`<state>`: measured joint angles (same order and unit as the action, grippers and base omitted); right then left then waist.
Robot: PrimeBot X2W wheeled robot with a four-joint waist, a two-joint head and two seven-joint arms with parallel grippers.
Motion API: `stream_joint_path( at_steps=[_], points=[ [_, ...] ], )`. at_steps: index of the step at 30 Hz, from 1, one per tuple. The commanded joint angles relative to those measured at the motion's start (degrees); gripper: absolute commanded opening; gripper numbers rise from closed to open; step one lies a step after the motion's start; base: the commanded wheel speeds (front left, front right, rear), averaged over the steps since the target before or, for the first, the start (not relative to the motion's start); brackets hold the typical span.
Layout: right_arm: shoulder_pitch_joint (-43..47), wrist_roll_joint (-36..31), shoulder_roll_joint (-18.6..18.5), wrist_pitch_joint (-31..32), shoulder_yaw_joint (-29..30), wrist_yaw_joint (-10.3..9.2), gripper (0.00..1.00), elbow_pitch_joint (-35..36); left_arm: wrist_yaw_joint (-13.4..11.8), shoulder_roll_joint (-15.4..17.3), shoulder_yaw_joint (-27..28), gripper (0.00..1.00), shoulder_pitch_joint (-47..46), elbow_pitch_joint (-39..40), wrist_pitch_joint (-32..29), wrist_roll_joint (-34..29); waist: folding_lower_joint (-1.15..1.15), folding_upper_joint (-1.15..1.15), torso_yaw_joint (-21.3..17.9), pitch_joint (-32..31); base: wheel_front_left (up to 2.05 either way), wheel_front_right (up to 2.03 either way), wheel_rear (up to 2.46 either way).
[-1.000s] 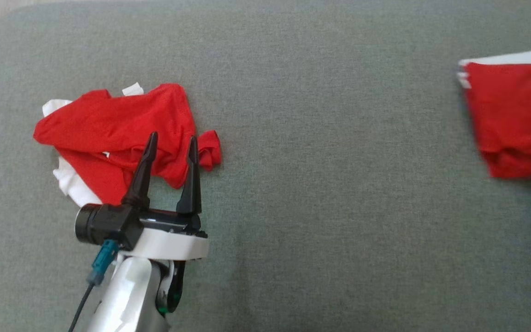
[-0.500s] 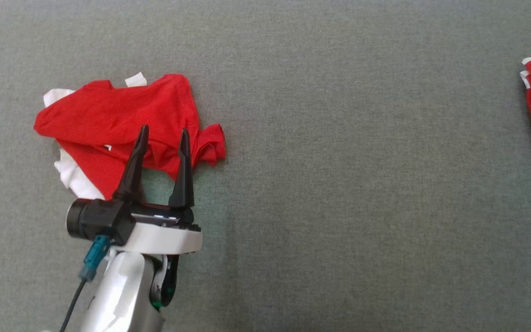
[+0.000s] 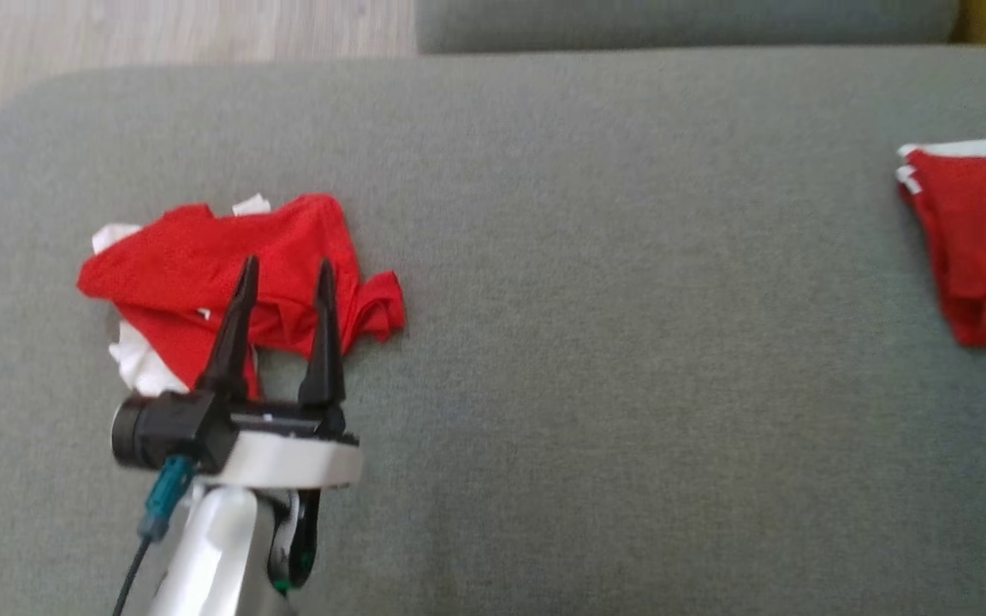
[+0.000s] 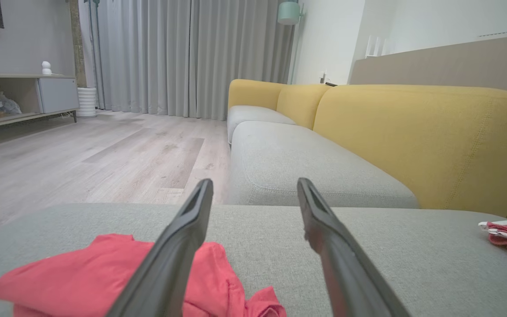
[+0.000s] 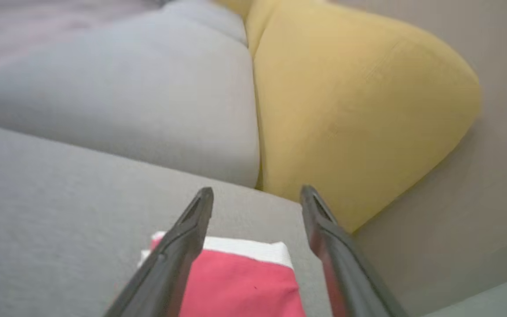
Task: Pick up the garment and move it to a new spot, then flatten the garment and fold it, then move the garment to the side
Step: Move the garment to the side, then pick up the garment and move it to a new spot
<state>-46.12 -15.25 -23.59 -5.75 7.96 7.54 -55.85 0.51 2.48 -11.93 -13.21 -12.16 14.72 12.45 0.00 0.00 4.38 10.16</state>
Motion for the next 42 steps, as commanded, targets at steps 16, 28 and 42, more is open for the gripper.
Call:
stream_joint_path(
  at_steps=[16, 28, 42],
  points=[
    [22.5, 13.4, 19.5, -7.9, -4.3, -0.05, 1.0, 29.5, -0.7, 0.4, 4.6, 1.0, 8.0, 2.7, 0.3, 0.4, 0.0, 0.0, -2.4, -12.0, 0.0, 0.0, 0.0],
    [45.1, 19.6, 20.7, -9.2, -7.8, -0.05, 1.0, 42.1, -2.3, 0.4, 3.4, 1.0, 13.3, 3.1, 0.3, 1.3, 0.0, 0.0, -2.4, -13.0, 0.0, 0.0, 0.0],
    [47.9, 23.0, 20.7, -9.2, -9.1, -0.05, 1.0, 43.5, -2.7, 0.4, 3.4, 1.0, 14.5, 3.0, 0.3, 1.4, 0.0, 0.0, -2.8, -13.4, 0.0, 0.0, 0.0]
  ],
)
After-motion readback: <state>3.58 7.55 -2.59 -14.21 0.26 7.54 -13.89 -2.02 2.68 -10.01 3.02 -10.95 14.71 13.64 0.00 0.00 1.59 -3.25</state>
